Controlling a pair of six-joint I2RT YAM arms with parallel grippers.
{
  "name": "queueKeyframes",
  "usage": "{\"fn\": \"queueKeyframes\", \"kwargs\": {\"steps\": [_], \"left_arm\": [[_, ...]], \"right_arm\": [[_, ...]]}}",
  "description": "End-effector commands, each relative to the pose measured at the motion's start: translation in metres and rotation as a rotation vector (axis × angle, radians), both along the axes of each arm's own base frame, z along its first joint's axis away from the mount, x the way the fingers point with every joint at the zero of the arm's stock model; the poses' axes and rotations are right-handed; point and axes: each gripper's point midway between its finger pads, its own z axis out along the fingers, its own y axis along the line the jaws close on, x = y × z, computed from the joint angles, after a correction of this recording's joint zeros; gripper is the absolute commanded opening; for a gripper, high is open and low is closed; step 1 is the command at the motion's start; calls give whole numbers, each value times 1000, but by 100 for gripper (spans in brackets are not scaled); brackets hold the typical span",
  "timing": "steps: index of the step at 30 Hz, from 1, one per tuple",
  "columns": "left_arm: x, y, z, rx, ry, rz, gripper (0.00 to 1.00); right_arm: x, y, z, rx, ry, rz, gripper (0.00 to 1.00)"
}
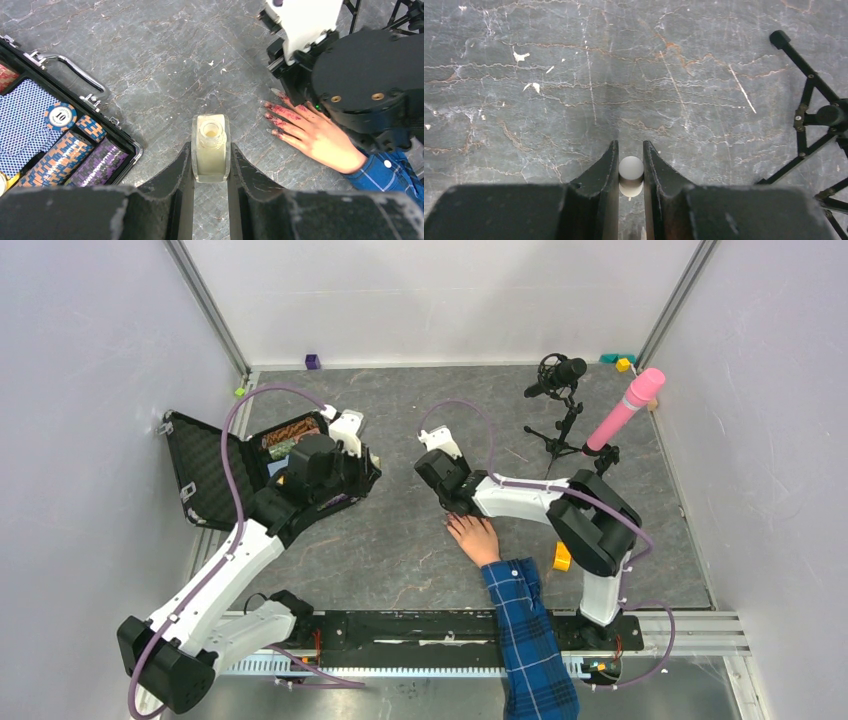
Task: Paint the nails
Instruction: Paint the nail polish on the nail, then close the nail polish bottle.
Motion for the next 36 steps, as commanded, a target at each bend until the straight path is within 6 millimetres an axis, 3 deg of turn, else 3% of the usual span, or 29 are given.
{"fn": "queueKeyframes", "kwargs": {"steps": [1,7,12,15,22,28,36], "left_arm": [[3,2,18,-35,-69,12,5],[-10,-16,35,-103,-132,-121,5],[-41,-52,50,-206,-162,-395,4],[-64,-71,58,-277,-148,-568,3],[-93,-87,69,-374,-123,-754,2],[-101,-91,68,-391,-98,-802,2],[-99,-96,58,-385,-38,-810,2]], "right_arm": [[5,-7,52,77,-91,-29,0],[3,-12,103,203,-122,30,0],[-4,-5,152,304,-138,139,0],[-12,5,183,380,-150,225,0],[-45,39,249,595,-153,477,0],[-67,58,285,714,-139,619,0],[-87,85,310,836,-95,766,0]]}}
